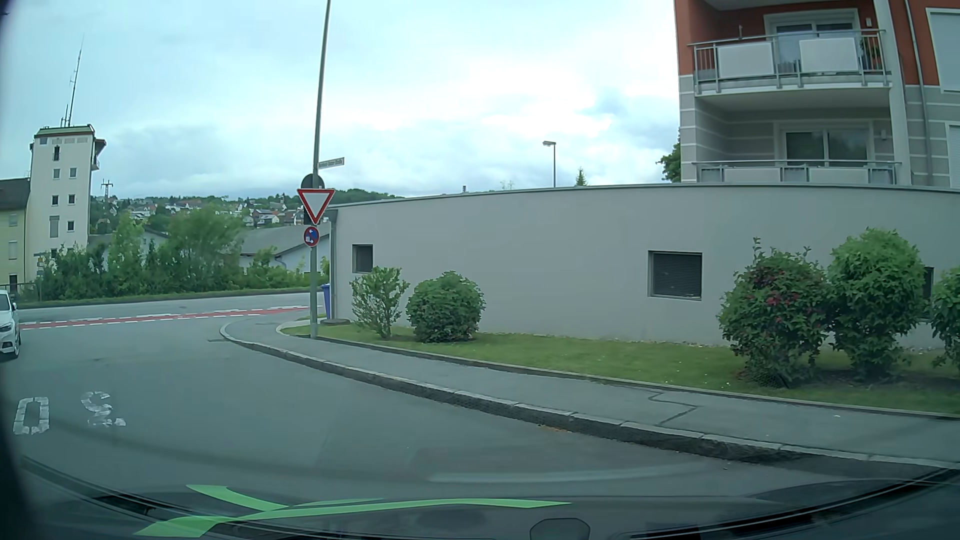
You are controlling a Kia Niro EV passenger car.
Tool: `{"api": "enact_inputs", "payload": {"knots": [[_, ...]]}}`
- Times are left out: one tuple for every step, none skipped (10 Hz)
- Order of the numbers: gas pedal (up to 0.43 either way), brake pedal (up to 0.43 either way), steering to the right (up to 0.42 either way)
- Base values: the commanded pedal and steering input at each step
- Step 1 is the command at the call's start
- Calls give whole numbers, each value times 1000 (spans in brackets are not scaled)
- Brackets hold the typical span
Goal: Follow the waypoints while adhering to traffic rules and regulations
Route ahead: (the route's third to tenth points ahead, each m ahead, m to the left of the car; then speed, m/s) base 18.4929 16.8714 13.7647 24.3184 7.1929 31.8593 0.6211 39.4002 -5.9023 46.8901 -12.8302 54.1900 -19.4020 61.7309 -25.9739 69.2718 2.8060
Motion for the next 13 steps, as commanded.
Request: {"api": "enact_inputs", "payload": {"knots": [[0, 0, -294], [0, 0, -306], [0, 0, -311], [0, 0, -313], [0, 0, -318], [0, 0, -322], [0, 0, -323], [0, 0, -323], [0, 0, -323], [0, 30, -324], [0, 61, -326], [0, 61, -326], [0, 73, -326]]}}
